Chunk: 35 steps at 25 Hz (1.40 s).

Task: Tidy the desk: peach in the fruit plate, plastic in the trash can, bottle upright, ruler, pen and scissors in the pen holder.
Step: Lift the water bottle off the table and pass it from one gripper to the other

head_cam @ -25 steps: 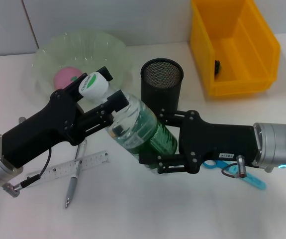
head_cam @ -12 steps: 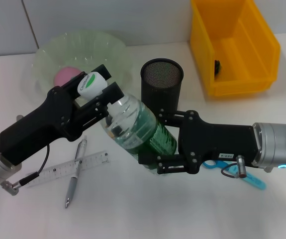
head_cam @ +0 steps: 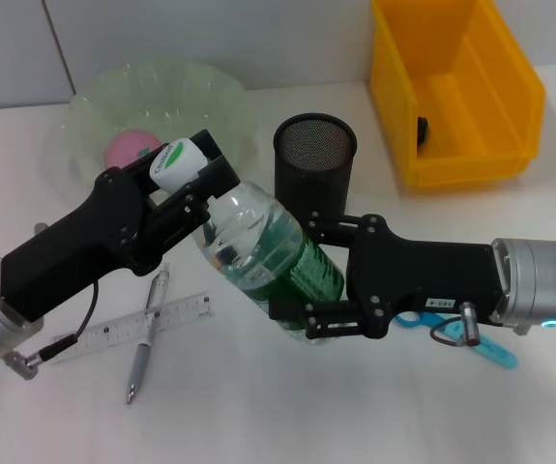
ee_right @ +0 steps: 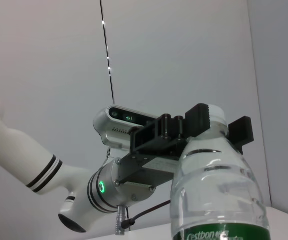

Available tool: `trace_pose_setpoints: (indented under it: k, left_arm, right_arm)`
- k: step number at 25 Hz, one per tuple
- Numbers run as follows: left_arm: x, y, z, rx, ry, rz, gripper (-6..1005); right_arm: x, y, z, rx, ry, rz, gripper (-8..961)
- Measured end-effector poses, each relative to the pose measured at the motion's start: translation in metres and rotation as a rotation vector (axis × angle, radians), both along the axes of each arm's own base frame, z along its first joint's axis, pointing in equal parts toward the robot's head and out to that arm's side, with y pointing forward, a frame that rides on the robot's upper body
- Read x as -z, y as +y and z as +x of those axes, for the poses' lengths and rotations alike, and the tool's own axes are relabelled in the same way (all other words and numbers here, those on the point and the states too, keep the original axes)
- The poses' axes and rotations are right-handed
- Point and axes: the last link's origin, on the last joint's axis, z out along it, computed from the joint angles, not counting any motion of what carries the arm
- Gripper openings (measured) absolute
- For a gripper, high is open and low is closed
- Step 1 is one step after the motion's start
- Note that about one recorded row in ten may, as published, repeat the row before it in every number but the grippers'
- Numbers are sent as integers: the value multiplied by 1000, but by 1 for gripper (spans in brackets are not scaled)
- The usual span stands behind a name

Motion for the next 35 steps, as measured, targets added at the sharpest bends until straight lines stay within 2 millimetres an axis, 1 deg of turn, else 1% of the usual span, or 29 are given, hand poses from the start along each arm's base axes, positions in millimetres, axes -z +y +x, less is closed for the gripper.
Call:
trace_pose_setpoints:
  k: [2,20,26,35]
  left_arm:
    - [0,0,0,0,-1,-1,439]
    - [-2,-1,1,9,-15,0,439]
    - [-3,-2,0,7,-17,1,438]
    - [-4,-3,-1,8,-19,2,438]
  right_arm:
    - [0,0,0,1,1,-1,775]
    - [-1,-1,3,21,8,-7,775]
    - [-2,-1,3,34,9,-19,826]
    - [-10,-5,4,21,17,-51,826]
